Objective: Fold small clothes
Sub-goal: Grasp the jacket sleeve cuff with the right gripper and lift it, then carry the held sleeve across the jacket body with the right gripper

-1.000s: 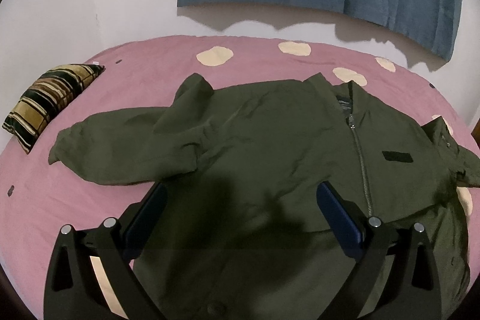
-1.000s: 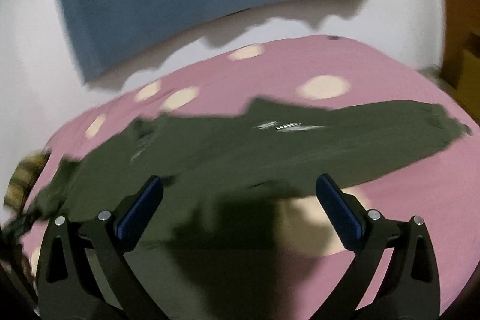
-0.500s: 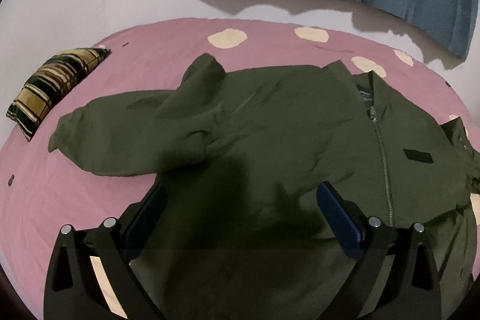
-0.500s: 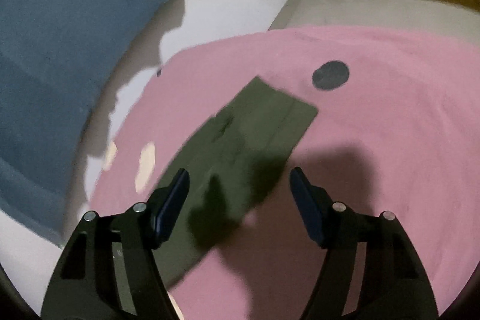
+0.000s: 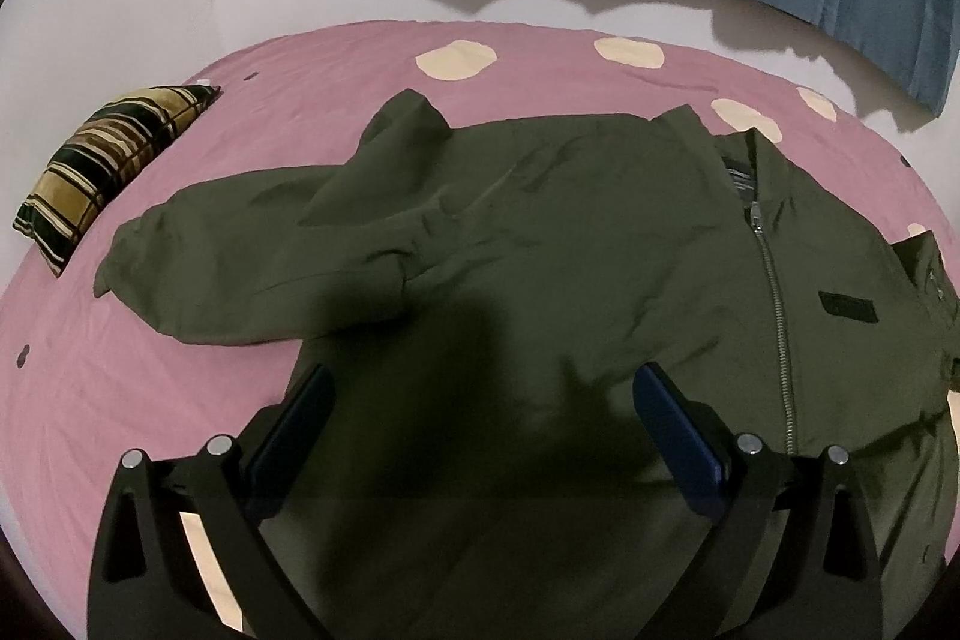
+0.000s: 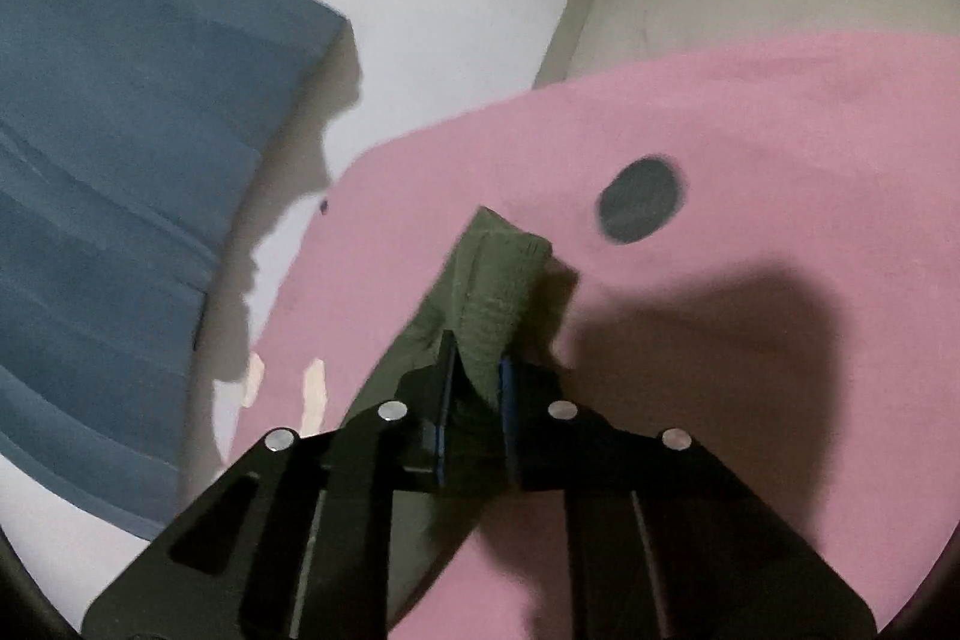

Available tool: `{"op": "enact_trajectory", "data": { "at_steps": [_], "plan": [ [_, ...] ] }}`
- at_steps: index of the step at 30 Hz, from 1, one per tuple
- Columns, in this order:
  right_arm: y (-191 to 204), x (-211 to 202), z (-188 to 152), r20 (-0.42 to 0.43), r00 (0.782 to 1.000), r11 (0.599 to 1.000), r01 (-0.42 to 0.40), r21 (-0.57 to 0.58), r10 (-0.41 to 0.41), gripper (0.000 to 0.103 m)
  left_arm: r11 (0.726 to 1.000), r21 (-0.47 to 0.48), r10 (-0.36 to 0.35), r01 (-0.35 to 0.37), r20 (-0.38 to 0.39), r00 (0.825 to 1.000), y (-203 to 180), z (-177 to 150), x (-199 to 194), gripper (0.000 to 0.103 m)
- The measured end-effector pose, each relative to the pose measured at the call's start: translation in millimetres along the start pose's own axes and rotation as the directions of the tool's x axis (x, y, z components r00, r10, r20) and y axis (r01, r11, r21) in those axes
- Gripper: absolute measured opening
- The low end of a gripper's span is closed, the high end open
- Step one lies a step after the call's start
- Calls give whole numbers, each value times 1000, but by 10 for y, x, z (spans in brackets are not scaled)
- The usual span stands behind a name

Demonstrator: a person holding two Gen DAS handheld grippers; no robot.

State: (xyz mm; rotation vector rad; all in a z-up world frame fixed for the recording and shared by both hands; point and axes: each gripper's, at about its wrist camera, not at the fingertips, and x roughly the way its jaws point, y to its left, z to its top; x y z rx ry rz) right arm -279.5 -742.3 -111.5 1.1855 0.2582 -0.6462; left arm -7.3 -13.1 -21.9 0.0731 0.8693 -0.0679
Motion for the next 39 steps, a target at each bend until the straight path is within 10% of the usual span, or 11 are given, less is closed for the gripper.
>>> {"op": "enact_trajectory", "data": {
  "at_steps": [9, 18, 28, 39],
  "plan": [
    [-282, -126, -157, 16, 1000, 998, 23, 50, -24, 12, 1000, -5, -19, 19, 10, 1000, 69, -12, -33, 99],
    [665, -576, -332, 56, 994, 979, -82, -185, 94, 12, 997, -79, 24, -21, 39, 999, 390, -35, -60, 99],
    [2759, -670, -1609, -232, 912, 746, -411, -523, 339, 12, 994, -106, 5, -2, 29, 1000, 718, -139, -148, 99],
    [4000, -367, -3742, -558, 779, 482, -620, -619, 286, 12, 991, -131, 13, -7, 43, 999, 1146, -156, -218, 99]
  ]
}}
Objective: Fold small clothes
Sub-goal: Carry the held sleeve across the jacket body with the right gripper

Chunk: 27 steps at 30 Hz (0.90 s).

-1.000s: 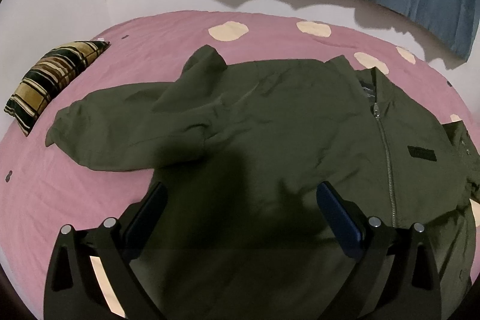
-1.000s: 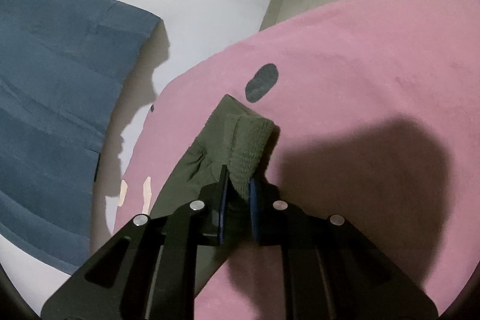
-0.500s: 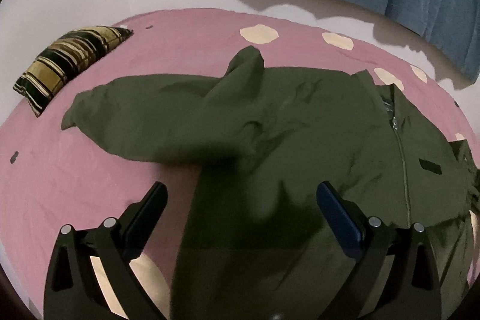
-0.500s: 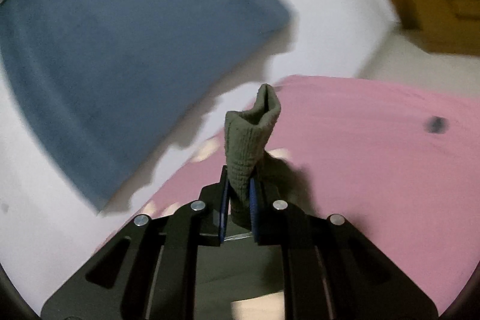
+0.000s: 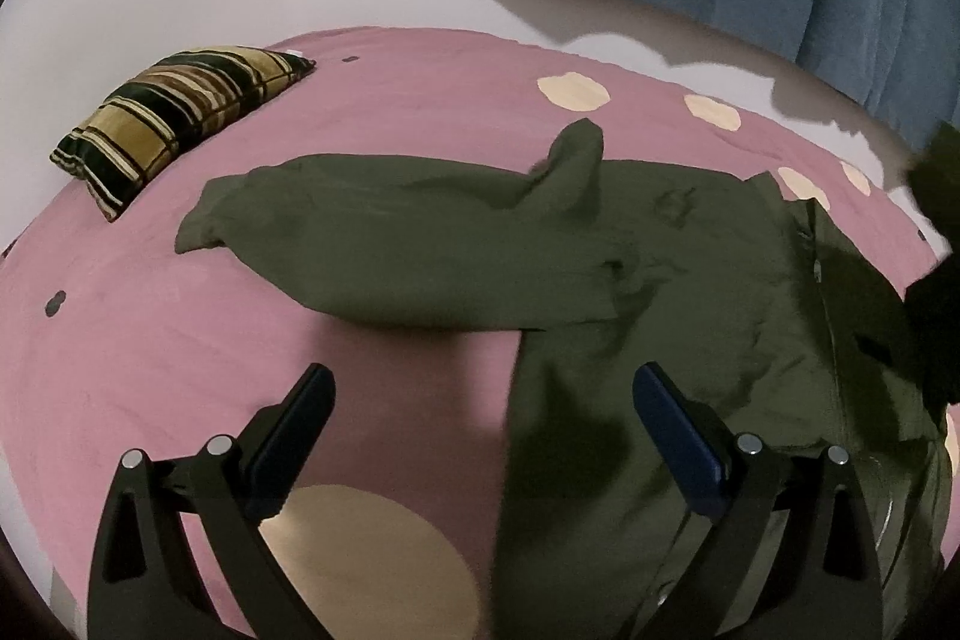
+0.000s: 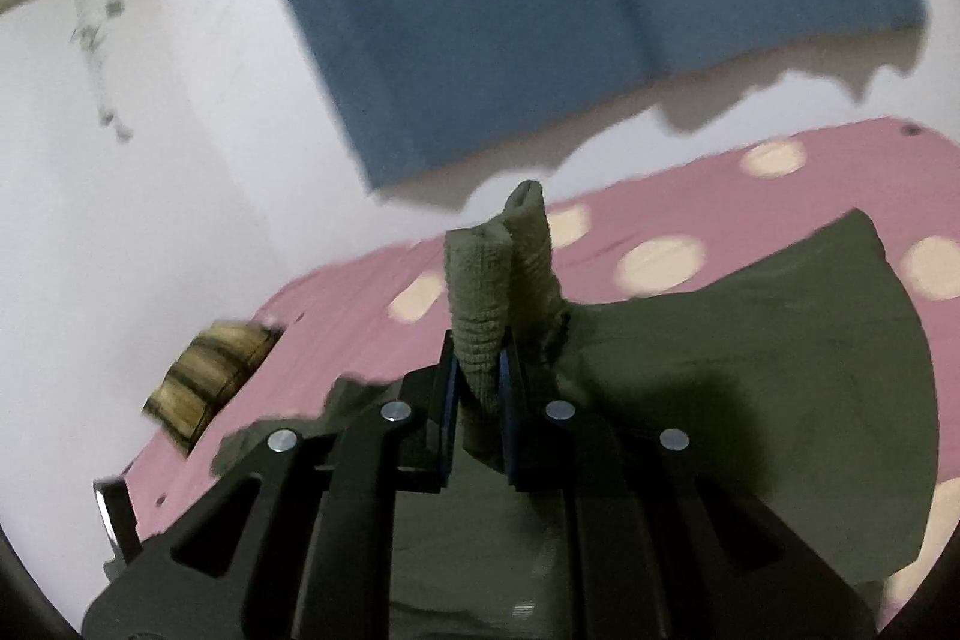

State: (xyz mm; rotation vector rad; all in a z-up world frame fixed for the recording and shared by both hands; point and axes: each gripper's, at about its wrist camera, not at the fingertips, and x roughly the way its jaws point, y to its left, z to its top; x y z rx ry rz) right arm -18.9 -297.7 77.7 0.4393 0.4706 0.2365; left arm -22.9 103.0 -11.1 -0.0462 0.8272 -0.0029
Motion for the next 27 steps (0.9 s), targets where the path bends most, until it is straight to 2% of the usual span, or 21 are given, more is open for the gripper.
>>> {"op": "enact_trajectory", "data": {
  "at_steps": [2, 5, 10, 14, 17, 22, 27],
  "plan": [
    [246, 267, -116, -59, 998, 999, -32, -34, 30, 11, 1000, 9, 11, -11, 15, 1000, 60, -4, -16, 99],
    [588, 440, -487, -140, 989, 994, -58, -93, 44, 12, 1000, -4, 15, -15, 23, 1000, 148, -16, -16, 99],
    [882, 818, -1005, -266, 964, 979, -43, -197, -11, 12, 1000, -26, -12, 12, 5, 1000, 204, -38, 31, 99],
    [1003, 1017, -1282, -312, 949, 969, -34, -245, -45, 12, 999, -26, -25, 25, -9, 1000, 195, -62, 79, 99],
    [1096, 1122, -1438, -336, 940, 962, -40, -269, -55, 12, 999, -26, -28, 28, -19, 999, 190, -81, 112, 99],
    [1126, 1232, -1516, -370, 928, 961, -59, -269, -46, 15, 999, -26, -31, 31, -32, 999, 177, -101, 143, 99],
    [1185, 1312, -1617, -431, 902, 960, -94, -262, -30, 28, 999, -17, -32, 31, -37, 999, 158, -114, 155, 99]
  ]
}}
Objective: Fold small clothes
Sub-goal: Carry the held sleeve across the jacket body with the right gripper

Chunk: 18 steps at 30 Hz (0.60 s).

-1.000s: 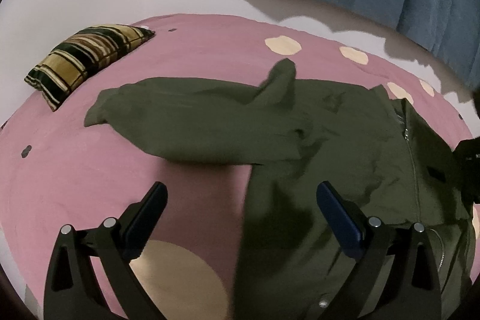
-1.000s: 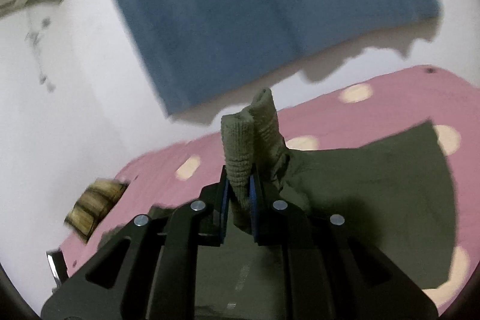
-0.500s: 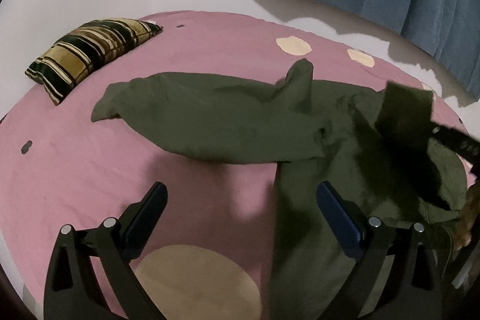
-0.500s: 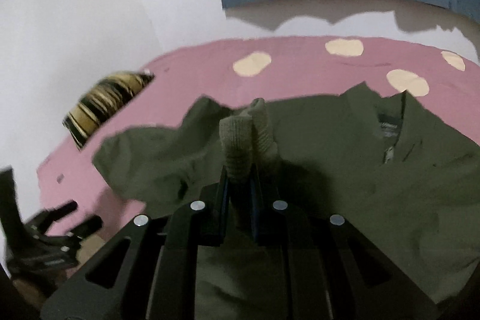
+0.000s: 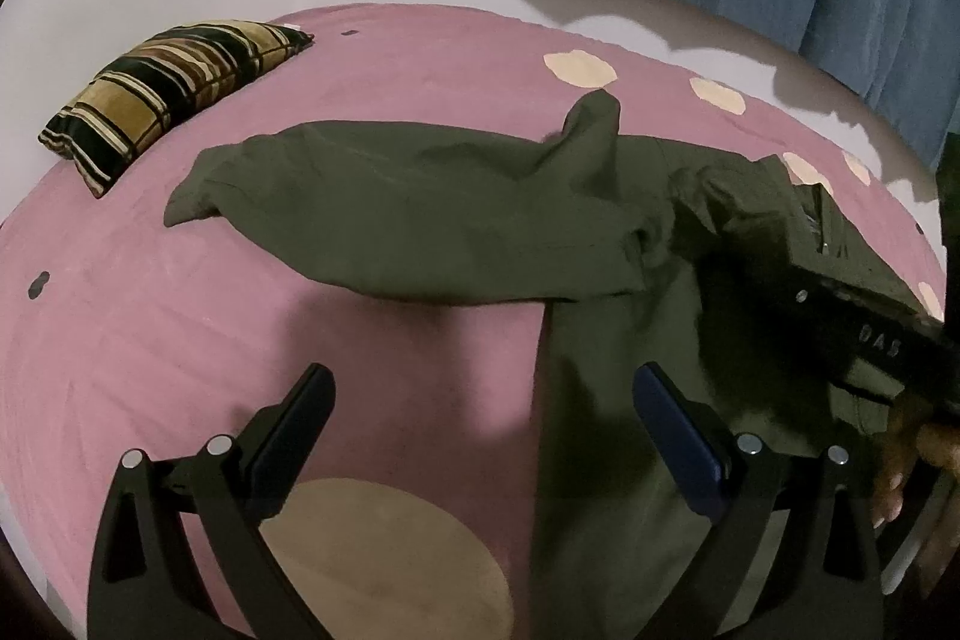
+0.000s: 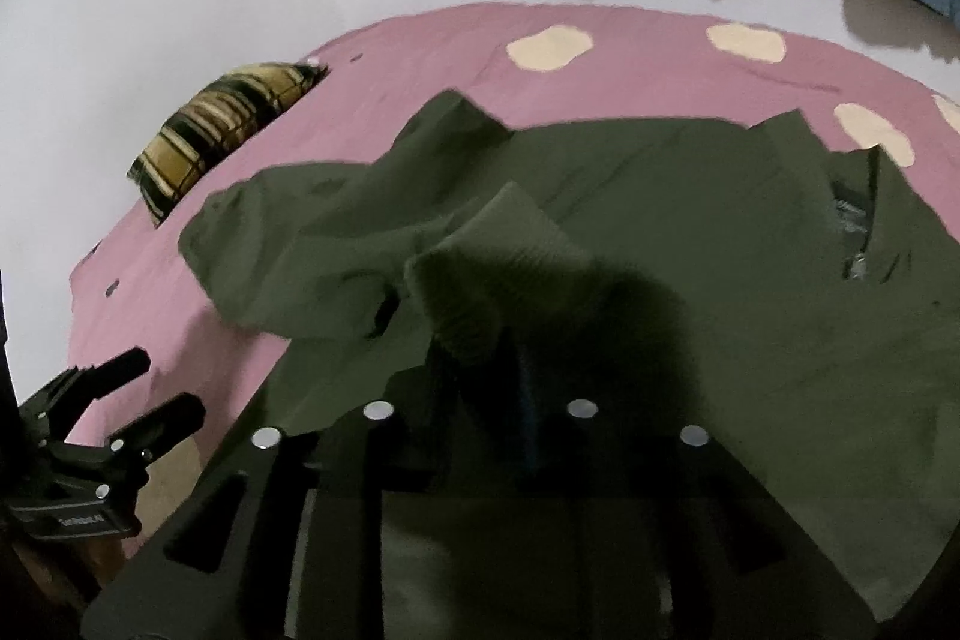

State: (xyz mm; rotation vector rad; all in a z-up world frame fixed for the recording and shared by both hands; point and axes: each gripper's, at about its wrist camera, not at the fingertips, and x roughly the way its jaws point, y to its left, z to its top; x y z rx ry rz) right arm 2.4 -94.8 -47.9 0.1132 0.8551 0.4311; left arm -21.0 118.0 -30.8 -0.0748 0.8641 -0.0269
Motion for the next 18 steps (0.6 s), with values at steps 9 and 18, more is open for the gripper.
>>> {"op": "enact_trajectory", "data": {
  "at_steps": [9, 18],
  "plan": [
    [65, 22, -96, -88, 962, 965, -252, 67, 257, 47, 1000, 6, -3, 3, -8, 1000, -30, -20, 17, 99],
    [-1096, -1390, -289, 181, 978, 962, -148, 230, 107, 58, 1000, 7, -7, 7, -13, 1000, -24, -28, 56, 99]
  ]
}}
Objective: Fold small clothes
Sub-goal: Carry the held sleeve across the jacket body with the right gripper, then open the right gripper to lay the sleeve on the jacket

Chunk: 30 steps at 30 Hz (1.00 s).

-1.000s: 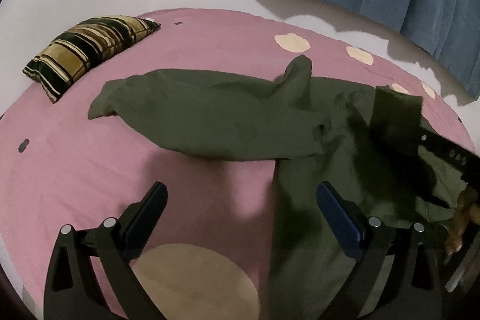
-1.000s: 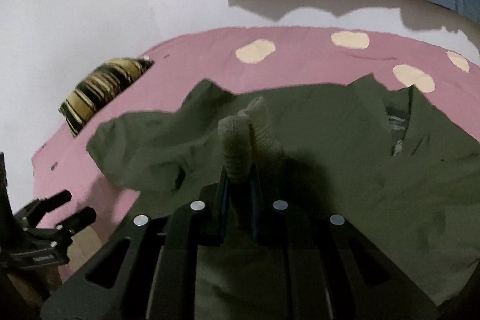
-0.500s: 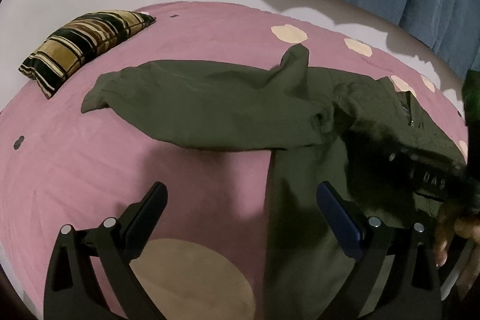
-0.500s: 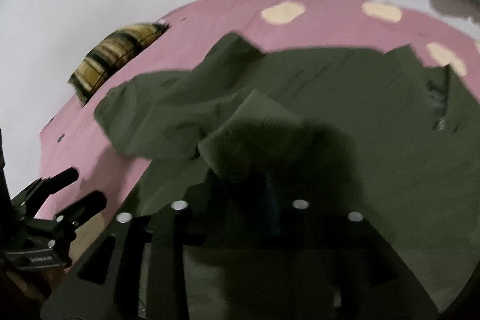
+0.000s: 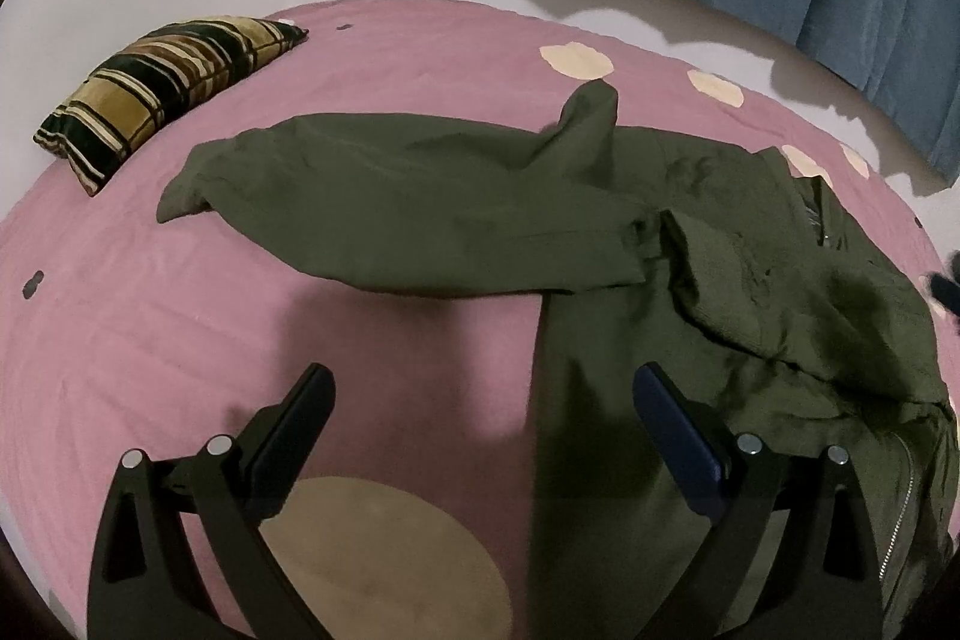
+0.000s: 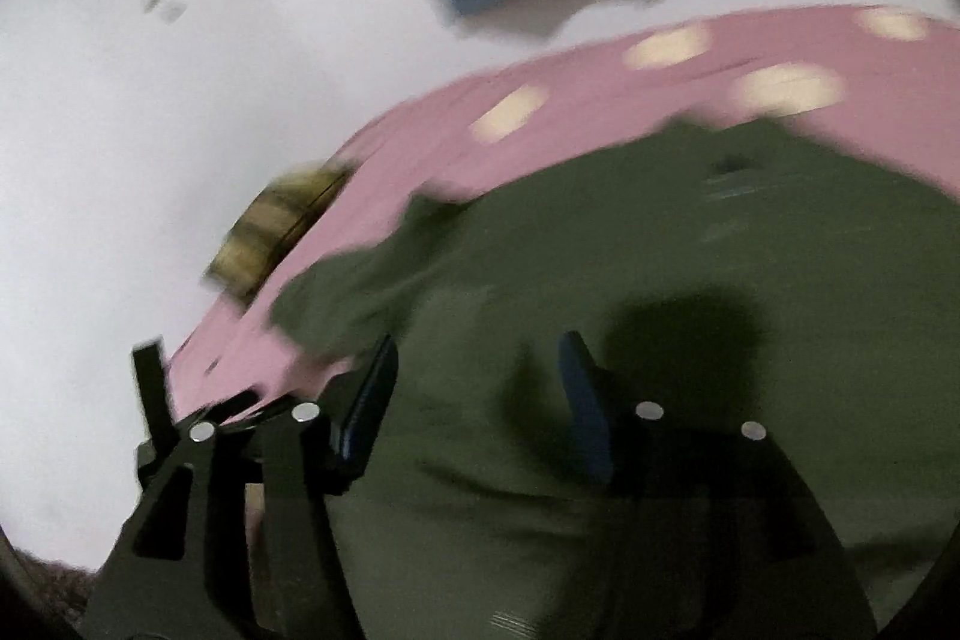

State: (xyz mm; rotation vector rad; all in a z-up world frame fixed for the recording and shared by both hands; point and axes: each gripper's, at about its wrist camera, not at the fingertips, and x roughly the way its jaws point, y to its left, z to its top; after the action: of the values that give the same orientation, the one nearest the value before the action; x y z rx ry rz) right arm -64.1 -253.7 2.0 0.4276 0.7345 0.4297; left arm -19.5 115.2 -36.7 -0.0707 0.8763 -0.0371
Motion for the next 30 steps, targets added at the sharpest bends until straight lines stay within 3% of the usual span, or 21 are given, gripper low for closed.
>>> {"op": "enact_trajectory", "data": {
  "at_steps": [3, 4, 6, 8, 11, 13, 14, 16, 17, 18, 25, 29, 30],
  "plan": [
    [-675, -621, 1, 94, 972, 974, 205, 101, -215, 59, 1000, 7, -7, 7, -4, 1000, -27, -4, 17, 99],
    [-961, -807, -38, 97, 948, 944, 287, 165, -305, 59, 1000, 10, -8, 8, -4, 1000, -42, -4, 19, 99],
    [-1389, -998, -145, 74, 922, 898, 350, 265, -381, 59, 1000, 19, -13, 13, -4, 1000, -81, -3, 25, 99],
    [-1778, -1072, -311, 18, 933, 871, 330, 363, -360, 58, 1000, 27, -11, 11, -6, 1000, -125, 2, 31, 99],
    [-1974, -1019, -484, -3, 968, 876, 229, 424, -252, 57, 999, 31, -8, 9, -13, 1000, -172, 4, 38, 99],
    [-2009, -892, -542, -39, 975, 884, 216, 415, -220, 42, 1000, 30, -8, 8, -18, 1000, -198, 6, 41, 99],
    [-2017, -832, -556, -63, 974, 887, 224, 404, -217, 27, 1000, 29, -10, 10, -20, 1000, -209, 6, 36, 99],
    [-2010, -727, -622, -102, 968, 890, 250, 381, -228, 23, 999, 31, -10, 10, -18, 1000, -226, 12, 25, 99],
    [-2016, -707, -641, -109, 963, 890, 270, 367, -247, 13, 999, 33, -9, 9, -16, 1000, -238, 5, 19, 99],
    [-2040, -717, -646, -110, 960, 888, 280, 365, -257, 10, 999, 34, -7, 7, -15, 1000, -240, 3, 16, 99],
    [-2205, -842, -725, -94, 964, 873, 265, 410, -248, 9, 999, 34, -9, 10, -17, 1000, -236, -9, 22, 99],
    [-1940, -1054, -593, -55, 937, 867, 340, 366, -345, 17, 999, 32, -13, 13, -10, 1000, -217, -1, 18, 99],
    [-1768, -1094, -508, -18, 934, 876, 342, 340, -357, 30, 999, 34, -13, 13, -6, 1000, -213, 2, 15, 99]
  ]
}}
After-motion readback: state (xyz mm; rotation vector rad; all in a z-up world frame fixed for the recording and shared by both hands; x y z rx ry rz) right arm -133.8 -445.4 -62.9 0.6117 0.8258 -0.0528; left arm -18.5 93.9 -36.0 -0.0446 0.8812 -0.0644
